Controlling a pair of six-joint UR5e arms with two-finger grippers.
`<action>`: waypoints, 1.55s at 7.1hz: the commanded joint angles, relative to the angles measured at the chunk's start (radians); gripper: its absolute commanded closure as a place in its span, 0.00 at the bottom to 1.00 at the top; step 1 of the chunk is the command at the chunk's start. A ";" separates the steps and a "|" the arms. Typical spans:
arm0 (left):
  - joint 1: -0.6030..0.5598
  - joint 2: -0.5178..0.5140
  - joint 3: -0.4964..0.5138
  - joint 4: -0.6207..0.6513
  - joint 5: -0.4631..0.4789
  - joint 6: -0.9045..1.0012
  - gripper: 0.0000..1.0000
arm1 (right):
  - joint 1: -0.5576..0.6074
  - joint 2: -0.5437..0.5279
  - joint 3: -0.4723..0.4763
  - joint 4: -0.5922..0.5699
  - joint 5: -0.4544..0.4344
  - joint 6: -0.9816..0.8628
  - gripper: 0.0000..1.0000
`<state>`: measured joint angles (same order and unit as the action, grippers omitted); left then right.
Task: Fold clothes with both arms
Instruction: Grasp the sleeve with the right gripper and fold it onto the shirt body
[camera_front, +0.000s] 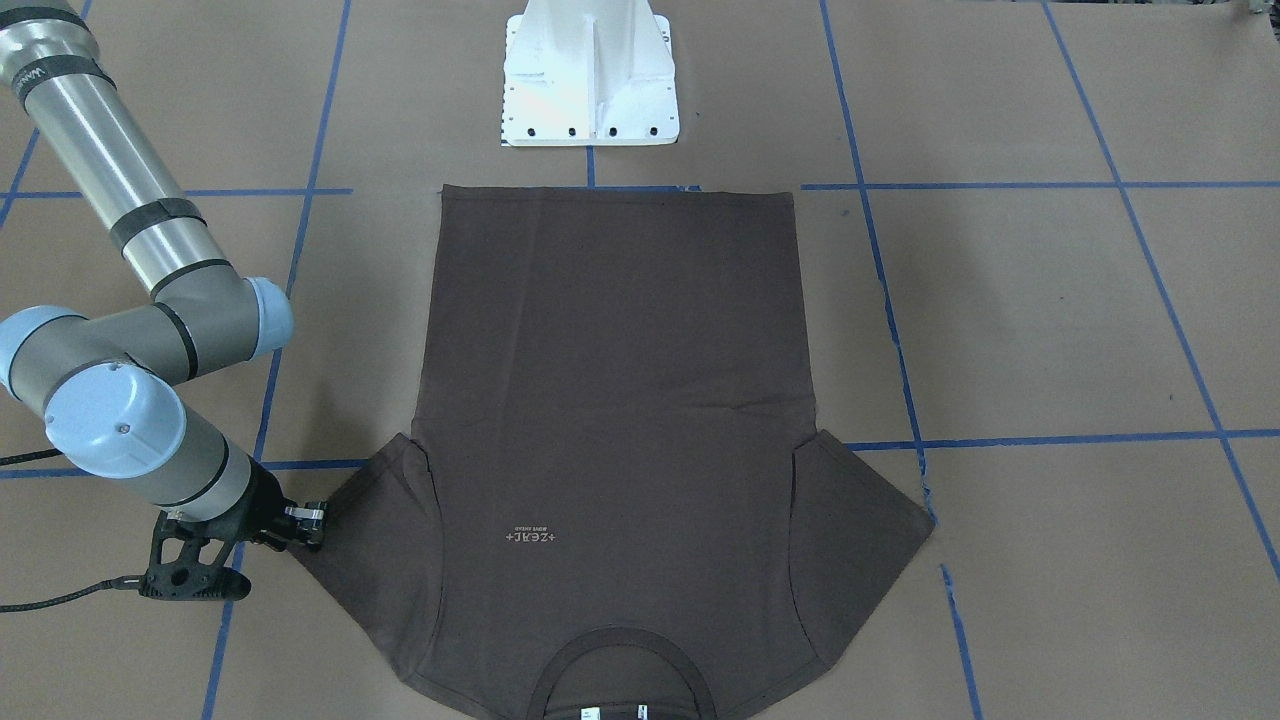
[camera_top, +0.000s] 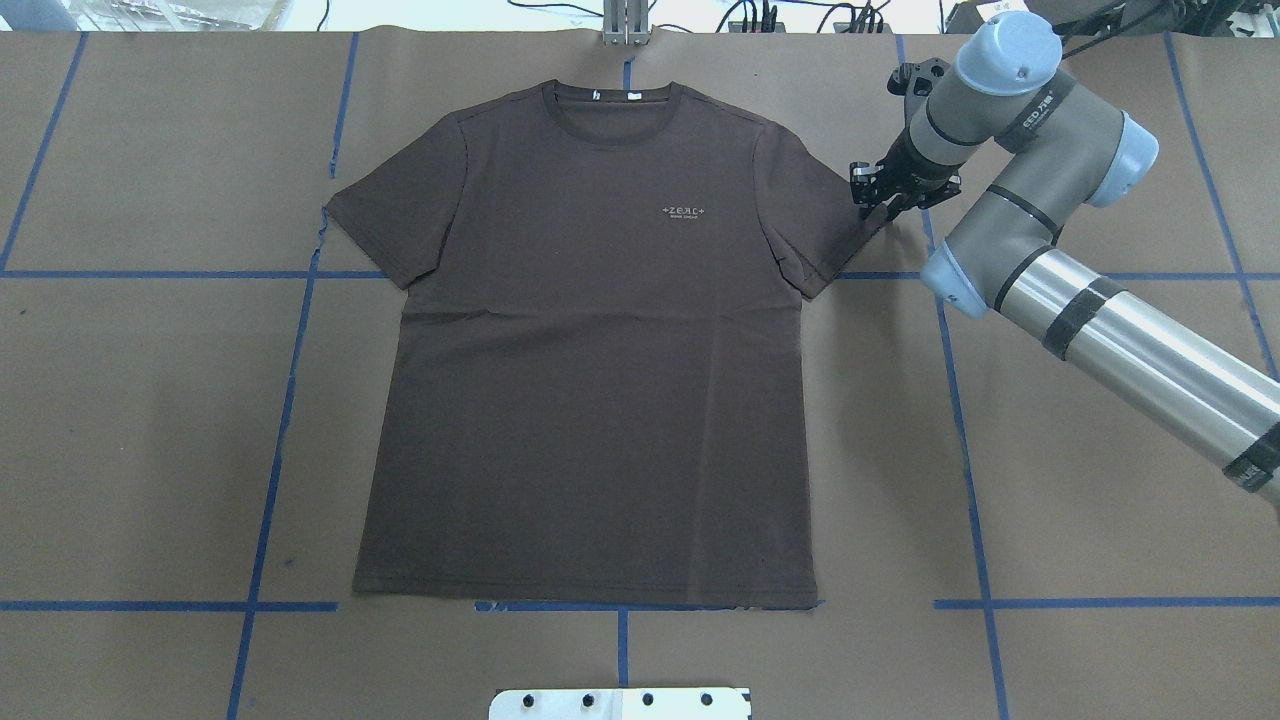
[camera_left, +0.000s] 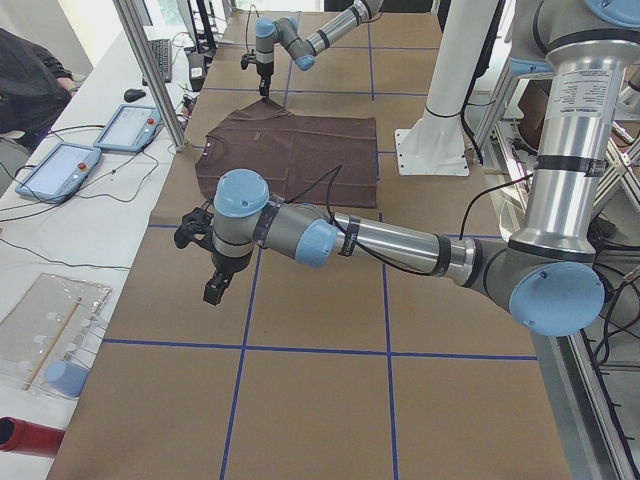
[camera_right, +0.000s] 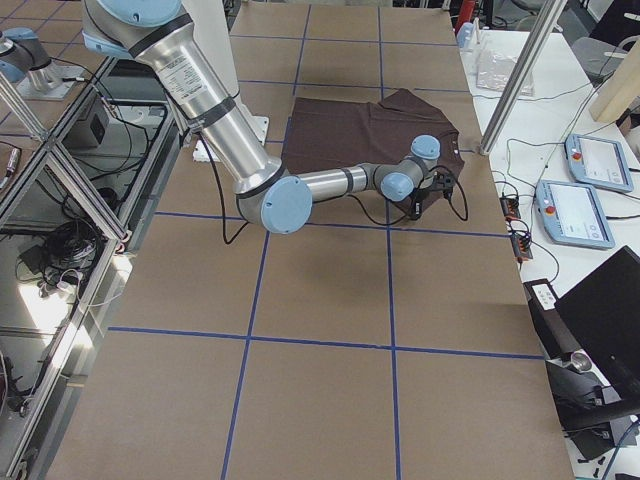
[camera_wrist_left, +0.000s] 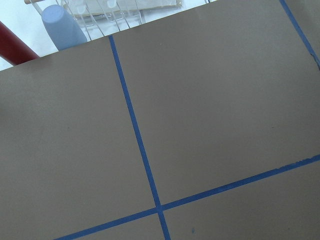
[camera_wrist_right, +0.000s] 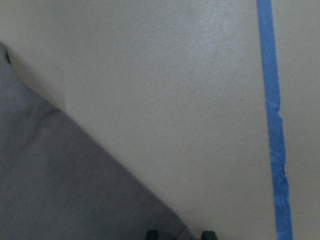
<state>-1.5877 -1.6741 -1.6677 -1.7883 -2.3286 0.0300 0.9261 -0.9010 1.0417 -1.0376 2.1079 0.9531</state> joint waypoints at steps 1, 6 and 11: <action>0.000 -0.001 0.002 0.000 0.000 -0.002 0.00 | 0.000 0.008 0.003 0.001 0.001 -0.016 1.00; 0.000 0.000 0.002 0.001 0.000 -0.001 0.00 | -0.050 0.172 0.063 0.010 -0.023 -0.019 1.00; 0.000 0.000 0.011 0.001 -0.002 -0.004 0.00 | -0.159 0.218 0.049 0.011 -0.175 -0.016 0.44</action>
<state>-1.5877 -1.6734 -1.6576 -1.7871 -2.3296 0.0263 0.7705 -0.6833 1.0917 -1.0263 1.9375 0.9372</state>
